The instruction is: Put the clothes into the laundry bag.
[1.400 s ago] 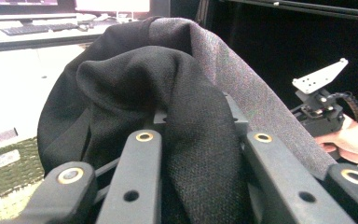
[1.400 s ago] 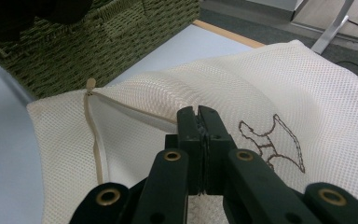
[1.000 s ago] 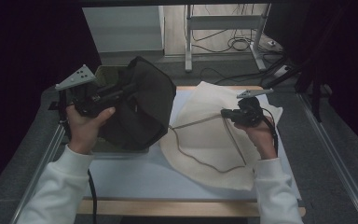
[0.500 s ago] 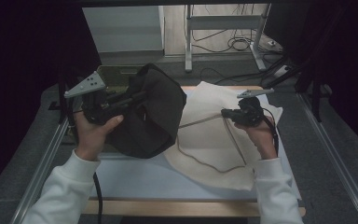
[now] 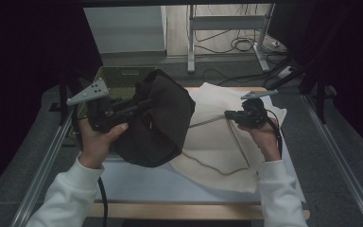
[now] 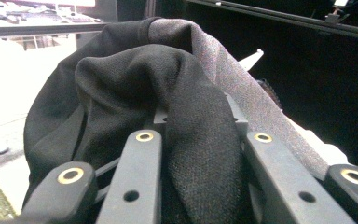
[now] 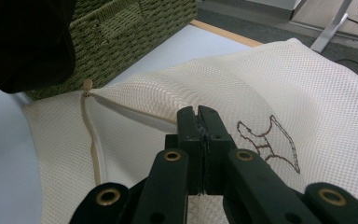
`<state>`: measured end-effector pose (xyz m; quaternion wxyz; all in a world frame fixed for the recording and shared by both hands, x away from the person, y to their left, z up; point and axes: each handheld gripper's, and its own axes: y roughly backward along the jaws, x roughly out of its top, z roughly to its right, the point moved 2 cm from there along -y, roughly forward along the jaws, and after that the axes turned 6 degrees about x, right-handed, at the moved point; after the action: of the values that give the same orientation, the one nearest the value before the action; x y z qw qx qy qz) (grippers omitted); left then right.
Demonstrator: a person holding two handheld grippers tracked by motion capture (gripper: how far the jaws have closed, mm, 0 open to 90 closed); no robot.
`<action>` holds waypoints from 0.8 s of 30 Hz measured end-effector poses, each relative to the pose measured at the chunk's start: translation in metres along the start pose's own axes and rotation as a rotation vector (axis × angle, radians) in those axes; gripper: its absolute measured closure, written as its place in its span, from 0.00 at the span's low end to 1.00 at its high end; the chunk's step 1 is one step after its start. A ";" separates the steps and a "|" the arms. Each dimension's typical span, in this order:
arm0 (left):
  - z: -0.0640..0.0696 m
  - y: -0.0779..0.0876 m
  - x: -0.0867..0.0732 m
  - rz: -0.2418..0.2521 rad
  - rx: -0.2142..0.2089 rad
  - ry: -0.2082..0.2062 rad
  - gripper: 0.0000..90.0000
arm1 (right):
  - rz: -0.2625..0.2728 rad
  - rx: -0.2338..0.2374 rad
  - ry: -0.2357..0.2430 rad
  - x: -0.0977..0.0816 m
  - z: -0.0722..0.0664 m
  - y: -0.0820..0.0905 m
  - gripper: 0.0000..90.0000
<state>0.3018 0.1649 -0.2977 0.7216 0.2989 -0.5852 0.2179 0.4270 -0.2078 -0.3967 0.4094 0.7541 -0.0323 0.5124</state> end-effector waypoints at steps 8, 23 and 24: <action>0.007 -0.006 -0.007 -0.017 -0.033 0.006 0.84 | 0.002 -0.001 -0.002 0.000 0.000 0.001 0.99; 0.032 -0.014 -0.020 -0.046 -0.126 0.000 0.84 | 0.006 -0.005 -0.001 0.000 0.000 0.001 0.99; 0.033 -0.015 -0.021 -0.050 -0.129 0.000 0.84 | 0.006 -0.005 -0.001 0.000 0.000 0.001 0.99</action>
<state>0.2836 0.1318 -0.3166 0.7445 0.2664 -0.5904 0.1618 0.4267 -0.2082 -0.3959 0.4098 0.7532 -0.0357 0.5133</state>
